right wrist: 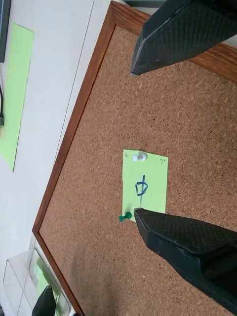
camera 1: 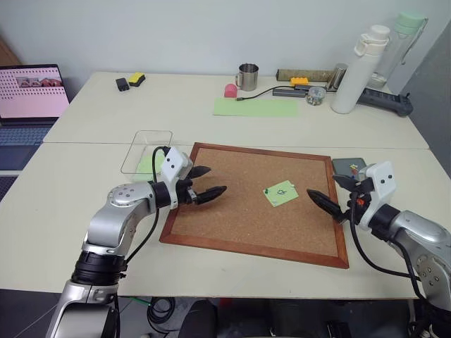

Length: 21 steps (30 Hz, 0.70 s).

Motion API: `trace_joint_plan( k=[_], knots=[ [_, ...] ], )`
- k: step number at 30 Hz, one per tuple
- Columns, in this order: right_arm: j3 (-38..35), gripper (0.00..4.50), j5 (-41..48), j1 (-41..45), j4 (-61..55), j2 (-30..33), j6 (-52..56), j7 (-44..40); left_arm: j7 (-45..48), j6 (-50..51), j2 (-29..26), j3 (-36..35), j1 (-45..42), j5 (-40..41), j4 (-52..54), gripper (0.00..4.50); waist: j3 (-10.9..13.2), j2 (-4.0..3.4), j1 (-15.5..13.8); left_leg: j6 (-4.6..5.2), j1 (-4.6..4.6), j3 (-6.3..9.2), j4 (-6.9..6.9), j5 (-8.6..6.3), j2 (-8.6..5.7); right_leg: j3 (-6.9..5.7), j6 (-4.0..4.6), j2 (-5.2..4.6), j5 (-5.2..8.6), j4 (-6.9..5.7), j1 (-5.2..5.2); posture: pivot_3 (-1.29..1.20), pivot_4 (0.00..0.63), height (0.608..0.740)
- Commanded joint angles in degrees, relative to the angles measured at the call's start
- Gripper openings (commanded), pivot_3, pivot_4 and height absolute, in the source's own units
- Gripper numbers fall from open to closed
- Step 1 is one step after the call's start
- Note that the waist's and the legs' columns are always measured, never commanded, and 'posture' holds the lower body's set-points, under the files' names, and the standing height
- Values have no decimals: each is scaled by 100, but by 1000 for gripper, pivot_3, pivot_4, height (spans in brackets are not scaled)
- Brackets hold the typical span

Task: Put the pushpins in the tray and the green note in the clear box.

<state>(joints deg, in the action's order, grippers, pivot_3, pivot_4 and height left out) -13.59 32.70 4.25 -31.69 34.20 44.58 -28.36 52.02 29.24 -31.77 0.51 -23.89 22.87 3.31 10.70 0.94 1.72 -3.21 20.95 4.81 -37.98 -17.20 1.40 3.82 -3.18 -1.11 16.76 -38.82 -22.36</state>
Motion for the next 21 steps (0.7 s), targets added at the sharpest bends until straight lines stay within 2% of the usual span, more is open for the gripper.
trace_joint_plan(
  k=[1,10,16,21],
  knots=[
    [284,4500,-171,215,152,-19,-529,-260,66,39,70,-97,-102,273,302,3034,0,0,2,0,0,0,0,0,0,0,0,0,0,0,0,0,150,740],
    [966,4500,-907,505,1381,-802,-1716,-193,-282,-381,699,342,-162,-91,-6,1246,-3,5,-1,0,0,-1,-1,0,-1,0,0,-2,0,3,2,0,150,740],
    [1257,4500,-1253,596,1837,-1038,-2069,-190,-181,-517,745,564,6,-218,-57,153,-3,4,9,-1,-2,-1,0,0,2,1,0,1,0,-1,0,0,150,740],
    [1364,4500,-1492,777,2242,-1182,-2270,-132,-90,-620,748,733,149,-340,-150,52,-3,3,8,-1,-3,-2,-1,0,0,3,0,-1,0,-1,0,0,150,740]
  ],
)
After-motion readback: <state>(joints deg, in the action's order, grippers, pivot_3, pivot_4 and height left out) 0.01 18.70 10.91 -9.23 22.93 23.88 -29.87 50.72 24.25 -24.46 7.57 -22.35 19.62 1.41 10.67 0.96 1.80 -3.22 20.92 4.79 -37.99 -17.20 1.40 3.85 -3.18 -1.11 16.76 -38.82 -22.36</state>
